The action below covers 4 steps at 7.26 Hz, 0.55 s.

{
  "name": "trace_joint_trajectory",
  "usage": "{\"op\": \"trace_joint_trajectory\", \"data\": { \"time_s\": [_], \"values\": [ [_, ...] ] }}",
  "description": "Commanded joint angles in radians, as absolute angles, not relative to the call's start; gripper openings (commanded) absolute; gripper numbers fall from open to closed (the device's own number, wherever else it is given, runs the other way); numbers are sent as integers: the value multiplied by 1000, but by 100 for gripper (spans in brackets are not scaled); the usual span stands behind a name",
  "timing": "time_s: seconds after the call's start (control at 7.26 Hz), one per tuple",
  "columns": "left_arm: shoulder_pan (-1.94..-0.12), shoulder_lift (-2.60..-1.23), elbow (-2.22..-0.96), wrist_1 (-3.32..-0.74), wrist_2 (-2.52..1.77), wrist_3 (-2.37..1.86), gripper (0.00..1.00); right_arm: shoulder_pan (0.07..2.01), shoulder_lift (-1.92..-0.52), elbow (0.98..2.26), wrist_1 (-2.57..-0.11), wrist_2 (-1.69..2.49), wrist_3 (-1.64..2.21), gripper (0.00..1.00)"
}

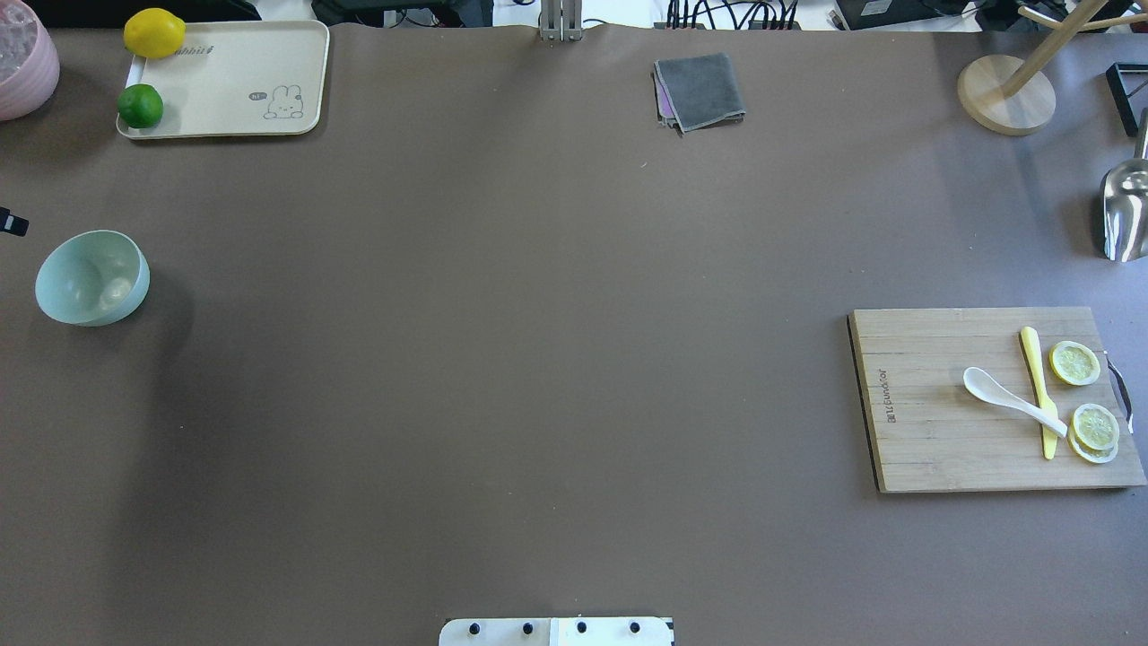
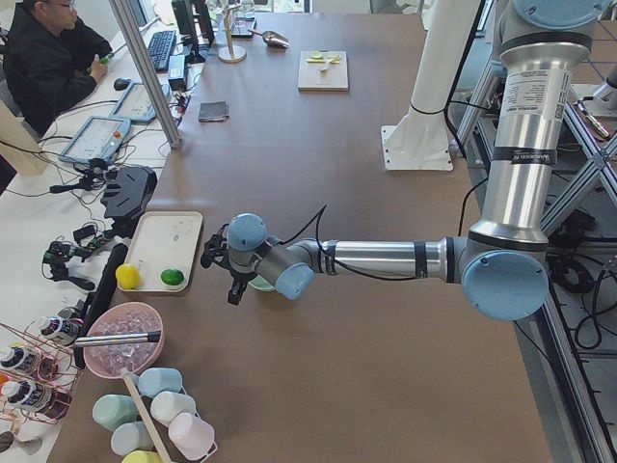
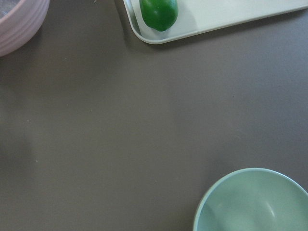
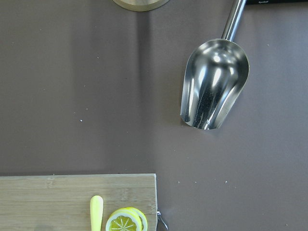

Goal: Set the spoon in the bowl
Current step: 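Lower the left gripper to the pale green bowl and grasp its rim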

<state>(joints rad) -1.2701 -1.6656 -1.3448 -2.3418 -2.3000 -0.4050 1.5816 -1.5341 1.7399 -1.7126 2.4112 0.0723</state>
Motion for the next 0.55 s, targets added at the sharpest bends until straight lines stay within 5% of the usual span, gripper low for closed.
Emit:
{"op": "trace_joint_trajectory", "data": {
  "time_s": [0.0, 0.41],
  "values": [
    [-1229, -1669, -1304, -2405, -2284, -446, 98, 1582, -1532, 1743, -1709, 2416, 74, 100],
    [-1163, -1666, -1298, -2408, -2287, -449, 98, 1582, -1531, 1738, -1709, 2428, 86, 100]
  ]
}}
